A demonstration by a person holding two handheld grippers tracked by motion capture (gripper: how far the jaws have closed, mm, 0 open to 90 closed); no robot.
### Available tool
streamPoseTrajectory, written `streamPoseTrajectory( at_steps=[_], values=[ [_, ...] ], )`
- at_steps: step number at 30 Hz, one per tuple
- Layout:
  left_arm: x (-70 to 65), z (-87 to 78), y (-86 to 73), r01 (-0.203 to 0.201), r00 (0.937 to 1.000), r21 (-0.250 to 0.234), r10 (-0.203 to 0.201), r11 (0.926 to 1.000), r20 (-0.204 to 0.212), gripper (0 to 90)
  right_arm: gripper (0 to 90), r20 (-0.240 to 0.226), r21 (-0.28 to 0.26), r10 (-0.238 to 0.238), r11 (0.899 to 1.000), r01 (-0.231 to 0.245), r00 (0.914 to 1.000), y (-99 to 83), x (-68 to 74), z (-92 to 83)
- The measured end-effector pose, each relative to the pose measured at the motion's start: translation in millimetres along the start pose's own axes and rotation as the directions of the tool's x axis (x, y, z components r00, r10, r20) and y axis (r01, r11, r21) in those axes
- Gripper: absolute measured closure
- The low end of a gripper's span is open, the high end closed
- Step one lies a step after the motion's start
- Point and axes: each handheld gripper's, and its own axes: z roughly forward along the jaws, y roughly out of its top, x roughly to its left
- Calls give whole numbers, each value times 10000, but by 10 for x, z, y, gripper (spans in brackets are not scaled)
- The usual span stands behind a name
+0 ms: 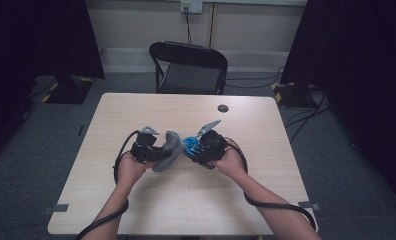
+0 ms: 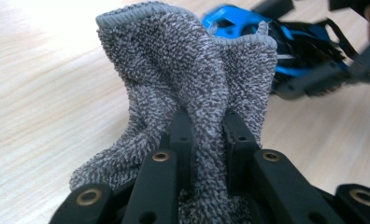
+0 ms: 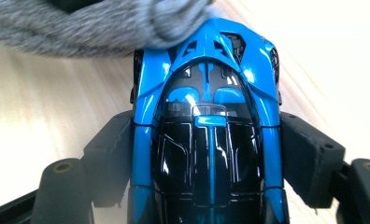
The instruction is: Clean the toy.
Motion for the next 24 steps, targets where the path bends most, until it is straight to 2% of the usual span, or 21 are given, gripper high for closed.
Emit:
streamPoseTrajectory(
  at_steps=[4,9,11,13,15,17,24],
  values=[
    [-50,-23,-38,-236,9993,39,235,9997,277,776,263,41,19,241,9997,-241,9997,-17,-53,12],
    [22,-168,-54,-136,9996,-135,140,9998,248,776,263,80,14,348,9994,-348,9994,-46,-100,-15],
    [70,-264,-34,-128,9999,-434,127,9990,-20,775,263,80,-23,399,9992,-399,9992,-55,-121,-32],
    [129,-344,-2,16,9997,-797,-35,9968,-241,774,263,57,-93,440,9990,-440,9990,-61,-128,-44],
    [192,-413,53,305,9981,-1173,-364,9926,-488,774,263,37,-161,405,9991,-404,9992,-64,-109,-49],
    [244,-442,120,396,9960,-1393,-502,9895,-737,774,263,-74,-159,341,9993,-342,9994,-61,-74,-45],
    [326,-324,337,535,9917,-1491,-701,9874,-1082,774,263,-439,-266,-68,9996,56,9990,-16,74,-15]
  ],
)
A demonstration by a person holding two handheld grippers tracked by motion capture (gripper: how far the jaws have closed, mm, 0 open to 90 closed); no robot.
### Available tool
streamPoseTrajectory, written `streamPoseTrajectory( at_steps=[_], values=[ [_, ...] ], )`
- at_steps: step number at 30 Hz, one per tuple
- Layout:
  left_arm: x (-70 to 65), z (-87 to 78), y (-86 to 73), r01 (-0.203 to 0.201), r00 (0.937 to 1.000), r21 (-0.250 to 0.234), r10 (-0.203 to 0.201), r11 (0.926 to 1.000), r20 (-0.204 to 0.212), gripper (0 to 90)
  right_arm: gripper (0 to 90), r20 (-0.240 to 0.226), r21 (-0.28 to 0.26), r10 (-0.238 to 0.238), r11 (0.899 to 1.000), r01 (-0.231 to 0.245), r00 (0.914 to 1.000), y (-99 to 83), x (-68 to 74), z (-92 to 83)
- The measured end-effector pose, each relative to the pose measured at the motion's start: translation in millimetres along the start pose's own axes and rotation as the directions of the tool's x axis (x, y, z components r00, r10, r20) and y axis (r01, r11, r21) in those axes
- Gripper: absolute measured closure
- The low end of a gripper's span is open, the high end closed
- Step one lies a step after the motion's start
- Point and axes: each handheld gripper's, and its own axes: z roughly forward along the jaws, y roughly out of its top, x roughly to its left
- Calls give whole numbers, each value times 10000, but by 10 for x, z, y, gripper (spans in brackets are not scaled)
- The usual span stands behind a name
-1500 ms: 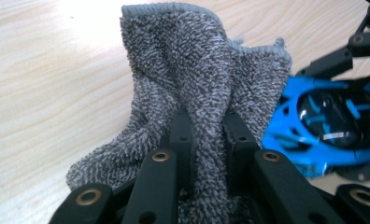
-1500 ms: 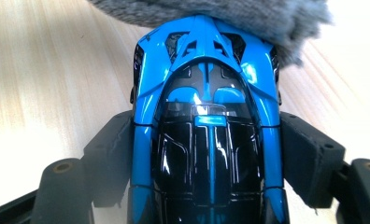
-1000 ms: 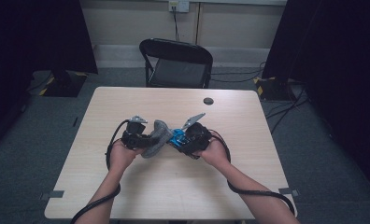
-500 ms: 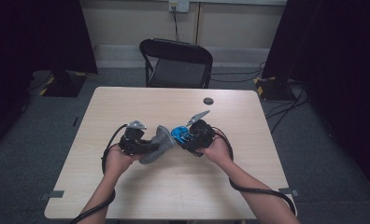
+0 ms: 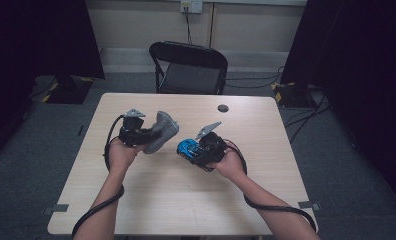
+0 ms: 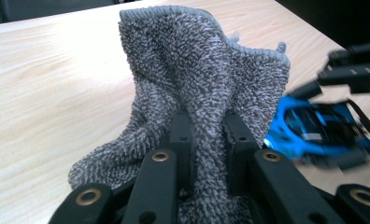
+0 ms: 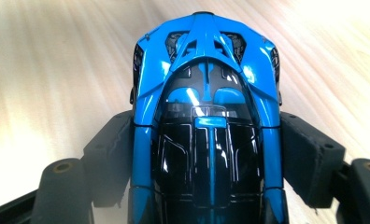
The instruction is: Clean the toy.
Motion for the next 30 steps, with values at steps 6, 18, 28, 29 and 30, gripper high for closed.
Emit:
streamPoseTrajectory(
  at_steps=[6,18,28,29,30],
  values=[
    [-36,174,76,-113,9999,333,113,9994,22,773,263,-134,-56,-292,9996,291,9995,35,82,-2],
    [-167,419,69,-295,9981,934,242,9952,574,774,263,-228,-92,-565,9984,563,9981,64,162,-31],
    [-154,371,-27,-173,9955,1325,48,9910,944,774,263,-59,50,-493,9988,493,9988,25,107,-23],
    [-150,364,-41,-137,9953,1324,8,9911,970,775,263,-25,95,-470,9988,470,9989,23,101,-25],
    [-141,357,-49,-202,9949,1351,66,9906,1009,775,262,-63,97,-446,9990,447,9990,20,90,-25]
  ],
)
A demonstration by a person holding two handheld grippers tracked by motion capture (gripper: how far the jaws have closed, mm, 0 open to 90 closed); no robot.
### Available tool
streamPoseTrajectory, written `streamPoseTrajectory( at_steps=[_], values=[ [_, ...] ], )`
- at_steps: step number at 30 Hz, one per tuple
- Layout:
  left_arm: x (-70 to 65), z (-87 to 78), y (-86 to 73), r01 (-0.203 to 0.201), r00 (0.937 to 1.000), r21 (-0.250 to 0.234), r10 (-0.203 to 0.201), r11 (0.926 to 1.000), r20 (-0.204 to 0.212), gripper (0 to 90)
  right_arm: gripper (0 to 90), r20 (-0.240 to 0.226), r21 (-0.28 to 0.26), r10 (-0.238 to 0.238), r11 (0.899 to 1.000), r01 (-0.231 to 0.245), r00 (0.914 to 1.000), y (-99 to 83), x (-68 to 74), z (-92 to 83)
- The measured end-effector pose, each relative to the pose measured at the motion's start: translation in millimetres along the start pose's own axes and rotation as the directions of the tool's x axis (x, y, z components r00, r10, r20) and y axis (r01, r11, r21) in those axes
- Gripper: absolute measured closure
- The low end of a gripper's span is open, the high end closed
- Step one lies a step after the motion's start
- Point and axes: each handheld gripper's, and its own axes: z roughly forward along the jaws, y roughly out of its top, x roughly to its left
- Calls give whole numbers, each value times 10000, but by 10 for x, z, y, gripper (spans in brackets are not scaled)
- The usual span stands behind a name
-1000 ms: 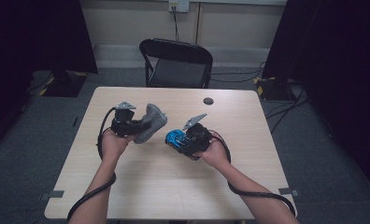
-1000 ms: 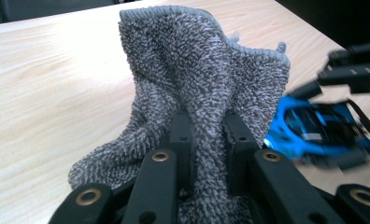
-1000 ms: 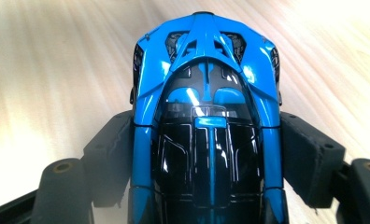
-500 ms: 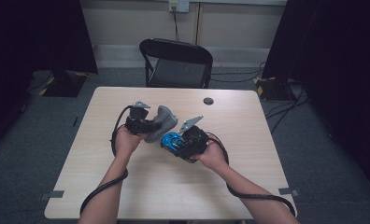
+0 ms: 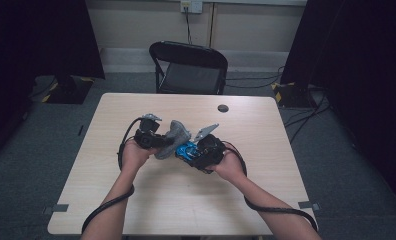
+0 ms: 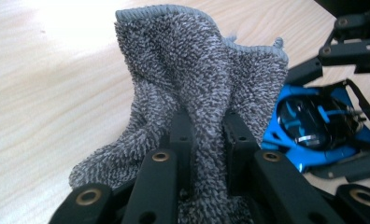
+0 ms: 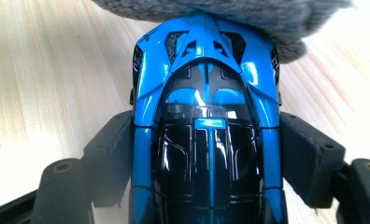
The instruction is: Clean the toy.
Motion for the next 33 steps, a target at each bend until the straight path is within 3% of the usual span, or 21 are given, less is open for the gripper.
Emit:
streamPoseTrajectory(
  at_steps=[12,21,24,29,33],
  values=[
    [-19,-93,-120,114,9995,-172,-109,9998,282,775,271,310,67,173,9998,-175,9994,17,-106,-25],
    [-86,-95,-219,-326,9990,206,320,9993,307,774,274,200,31,667,9978,-667,9976,-30,-168,14],
    [-89,-107,-228,-359,9989,189,353,9992,309,774,274,219,108,549,9984,-552,9983,-23,-168,17],
    [-76,-155,-214,-360,9992,42,359,9993,172,773,275,209,-72,654,9978,-652,9976,-22,-176,-12],
    [-29,-274,-133,-198,9997,-506,190,9985,-162,773,275,200,-53,606,9982,-605,9980,-18,-175,-36]
  ],
)
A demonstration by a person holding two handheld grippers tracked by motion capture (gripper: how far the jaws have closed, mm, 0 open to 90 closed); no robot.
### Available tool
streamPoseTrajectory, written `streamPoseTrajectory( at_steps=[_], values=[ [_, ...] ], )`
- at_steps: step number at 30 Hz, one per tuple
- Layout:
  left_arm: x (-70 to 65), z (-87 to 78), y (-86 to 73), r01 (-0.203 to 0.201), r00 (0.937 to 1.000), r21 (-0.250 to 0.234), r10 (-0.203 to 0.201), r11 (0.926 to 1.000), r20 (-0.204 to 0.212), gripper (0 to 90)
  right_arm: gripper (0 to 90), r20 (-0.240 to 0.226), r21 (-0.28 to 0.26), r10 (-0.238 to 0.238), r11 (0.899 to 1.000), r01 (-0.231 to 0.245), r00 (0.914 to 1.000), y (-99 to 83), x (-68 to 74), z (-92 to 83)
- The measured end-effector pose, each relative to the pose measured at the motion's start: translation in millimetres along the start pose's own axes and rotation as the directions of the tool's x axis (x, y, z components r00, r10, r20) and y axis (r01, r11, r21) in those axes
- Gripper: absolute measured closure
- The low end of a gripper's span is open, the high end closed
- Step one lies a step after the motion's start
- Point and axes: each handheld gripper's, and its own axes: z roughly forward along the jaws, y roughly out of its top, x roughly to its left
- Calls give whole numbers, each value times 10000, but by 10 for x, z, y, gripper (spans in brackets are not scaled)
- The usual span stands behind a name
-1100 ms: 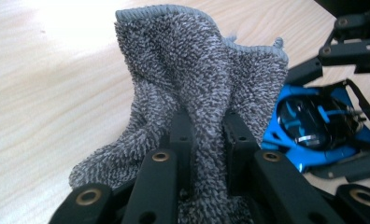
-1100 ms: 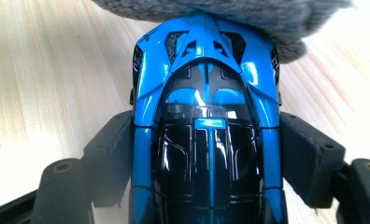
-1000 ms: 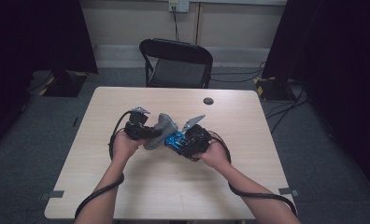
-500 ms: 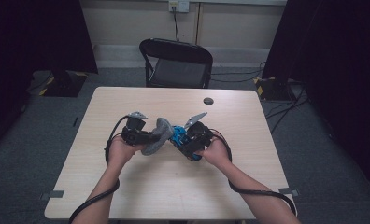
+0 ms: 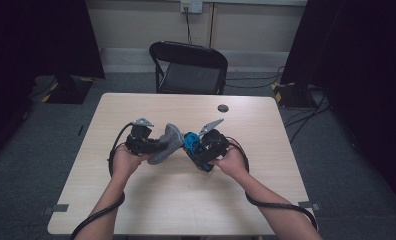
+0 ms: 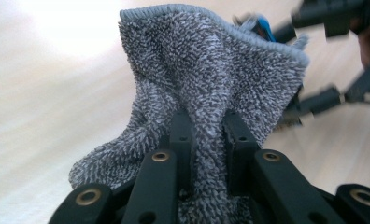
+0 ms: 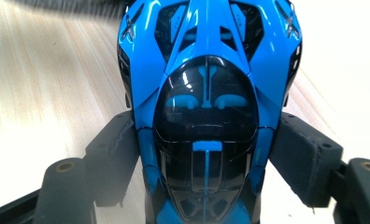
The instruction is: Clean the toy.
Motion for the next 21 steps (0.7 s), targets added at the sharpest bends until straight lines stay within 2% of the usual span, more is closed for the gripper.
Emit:
streamPoseTrajectory(
  at_steps=[3,6,7,10,13,17,21],
  values=[
    [19,-103,173,-28,9983,-626,-9,9980,-589,773,275,-112,-72,-108,9999,107,9999,20,35,-23],
    [-11,-114,327,-225,9949,-801,144,9965,-999,773,275,-207,-129,-242,9996,240,9995,45,81,-34],
    [-31,-104,379,-389,9934,-745,305,9965,-1109,773,275,-224,-157,-309,9994,306,9993,55,97,-37],
    [-116,-27,509,-888,9892,-303,846,9956,-1197,773,275,-353,-242,-389,9990,381,9986,92,139,-45],
    [-197,89,562,-1250,9860,198,1264,9920,-1092,773,275,-440,-269,-562,9981,551,9974,132,186,-49],
    [-240,176,535,-1253,9879,417,1286,9912,-866,773,275,-420,-366,-515,9981,499,9978,145,194,-59],
    [-238,158,475,-1244,9897,435,1271,9913,-658,773,275,-323,-308,-418,9987,409,9986,115,153,-71]
  ],
)
